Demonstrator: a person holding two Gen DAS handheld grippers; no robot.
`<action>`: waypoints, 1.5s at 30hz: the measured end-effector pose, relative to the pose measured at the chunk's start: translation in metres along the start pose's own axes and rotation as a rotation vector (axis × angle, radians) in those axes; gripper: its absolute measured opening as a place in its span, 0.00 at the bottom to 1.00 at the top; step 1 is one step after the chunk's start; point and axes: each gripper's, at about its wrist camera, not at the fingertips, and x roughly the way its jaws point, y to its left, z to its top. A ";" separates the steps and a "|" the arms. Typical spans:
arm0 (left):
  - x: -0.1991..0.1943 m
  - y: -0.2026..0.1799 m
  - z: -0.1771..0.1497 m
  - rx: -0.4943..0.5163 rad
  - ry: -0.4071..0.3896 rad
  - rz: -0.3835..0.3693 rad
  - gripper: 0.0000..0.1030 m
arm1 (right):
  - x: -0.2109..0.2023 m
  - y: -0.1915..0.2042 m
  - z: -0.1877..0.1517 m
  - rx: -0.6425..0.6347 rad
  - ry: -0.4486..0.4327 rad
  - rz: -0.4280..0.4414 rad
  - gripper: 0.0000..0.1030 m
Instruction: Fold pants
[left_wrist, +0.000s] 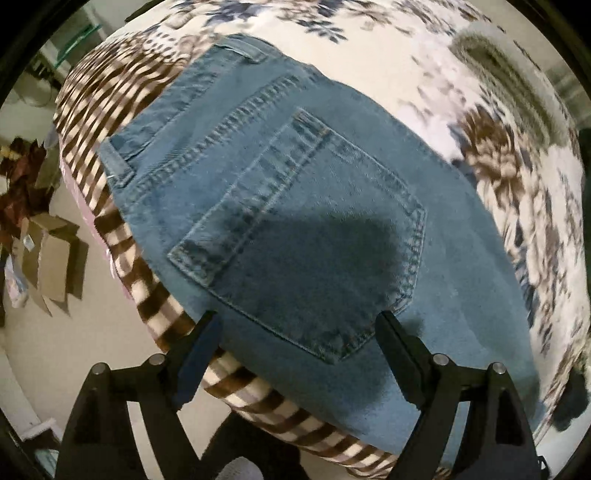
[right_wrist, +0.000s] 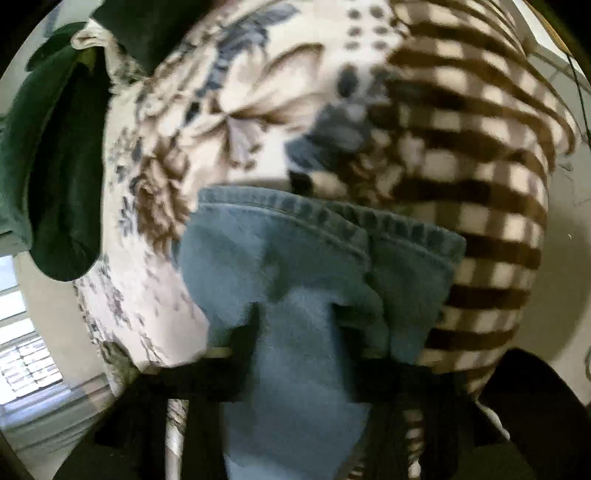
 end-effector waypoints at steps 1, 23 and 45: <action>0.002 -0.004 0.001 0.009 0.003 0.008 0.82 | -0.004 0.003 -0.003 -0.032 -0.020 -0.007 0.04; 0.002 -0.123 -0.045 0.332 0.010 -0.031 0.82 | -0.006 -0.036 0.000 0.042 -0.060 0.143 0.45; 0.032 -0.203 -0.088 0.535 0.095 -0.105 0.82 | -0.038 -0.061 -0.015 -0.169 -0.105 -0.075 0.65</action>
